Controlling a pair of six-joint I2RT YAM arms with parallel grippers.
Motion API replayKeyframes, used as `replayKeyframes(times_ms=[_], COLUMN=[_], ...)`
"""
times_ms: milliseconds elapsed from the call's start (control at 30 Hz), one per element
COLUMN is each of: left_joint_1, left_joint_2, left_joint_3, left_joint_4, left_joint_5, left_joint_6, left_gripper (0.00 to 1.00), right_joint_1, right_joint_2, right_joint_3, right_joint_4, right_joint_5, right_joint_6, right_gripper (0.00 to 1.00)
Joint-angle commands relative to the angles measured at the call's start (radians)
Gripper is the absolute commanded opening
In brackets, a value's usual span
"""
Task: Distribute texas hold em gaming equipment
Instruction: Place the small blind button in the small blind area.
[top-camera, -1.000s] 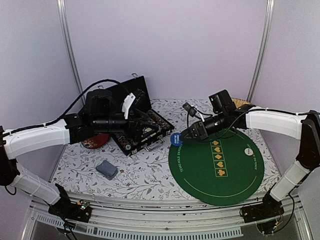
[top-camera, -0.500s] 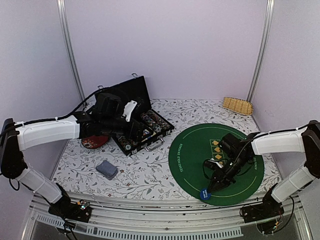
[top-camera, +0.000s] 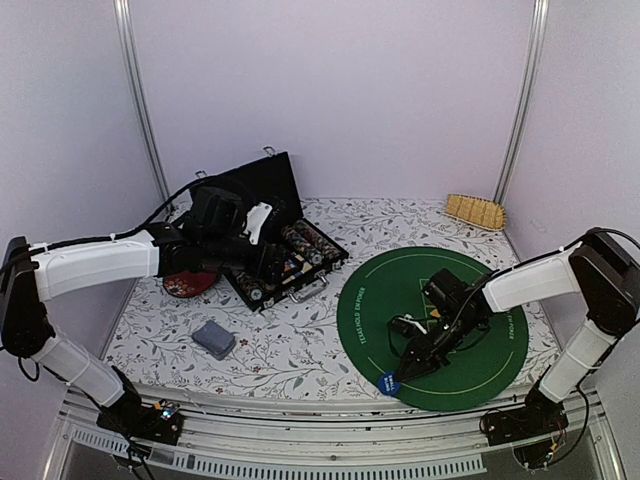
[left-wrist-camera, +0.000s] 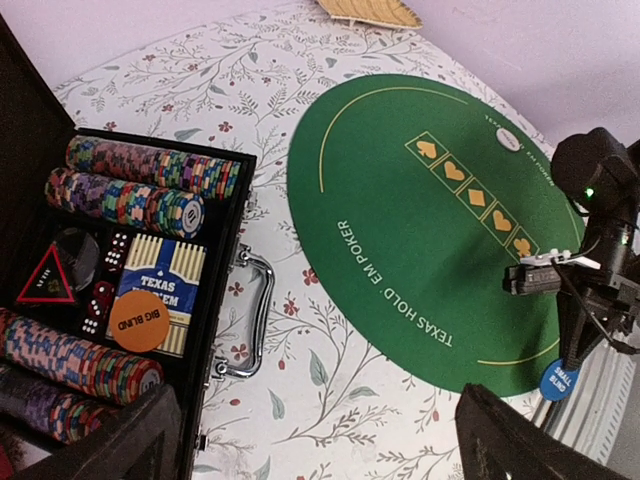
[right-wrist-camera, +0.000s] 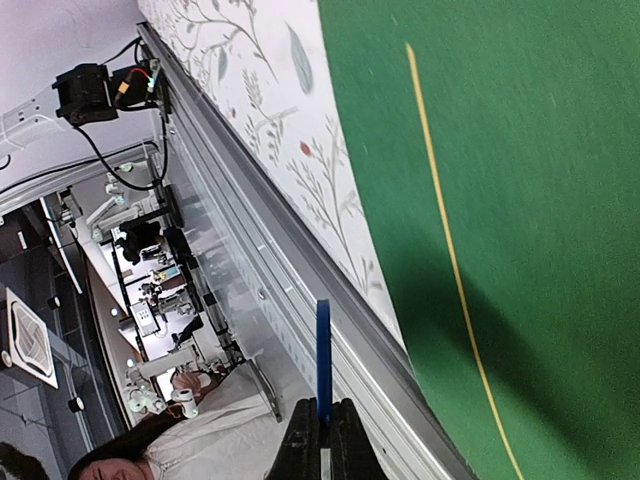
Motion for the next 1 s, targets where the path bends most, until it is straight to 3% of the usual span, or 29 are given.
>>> replayKeyframes(times_ms=[0, 267, 467, 733, 967], left_joint_1=[0.015, 0.022, 0.033, 0.056, 0.084], left_joint_2=[-0.016, -0.012, -0.008, 0.003, 0.023], left_joint_3=[0.022, 0.025, 0.022, 0.025, 0.048], left_joint_4=[-0.012, -0.019, -0.029, -0.04, -0.144], left_joint_5=[-0.01, -0.023, -0.033, -0.033, -0.141], left_joint_6=[-0.008, -0.005, -0.005, -0.012, -0.014], left_gripper=[0.98, 0.98, 0.98, 0.98, 0.98], right_joint_1=[0.004, 0.005, 0.007, 0.007, 0.007], right_joint_2=[0.085, 0.202, 0.237, 0.228, 0.115], right_joint_3=[0.044, 0.129, 0.168, 0.266, 0.452], right_joint_4=[0.108, 0.191, 0.093, -0.064, -0.306], right_joint_5=[-0.053, -0.015, 0.146, 0.302, 0.665], right_joint_6=[-0.021, -0.011, -0.038, -0.081, -0.115], right_gripper=[0.02, 0.02, 0.05, 0.38, 0.61])
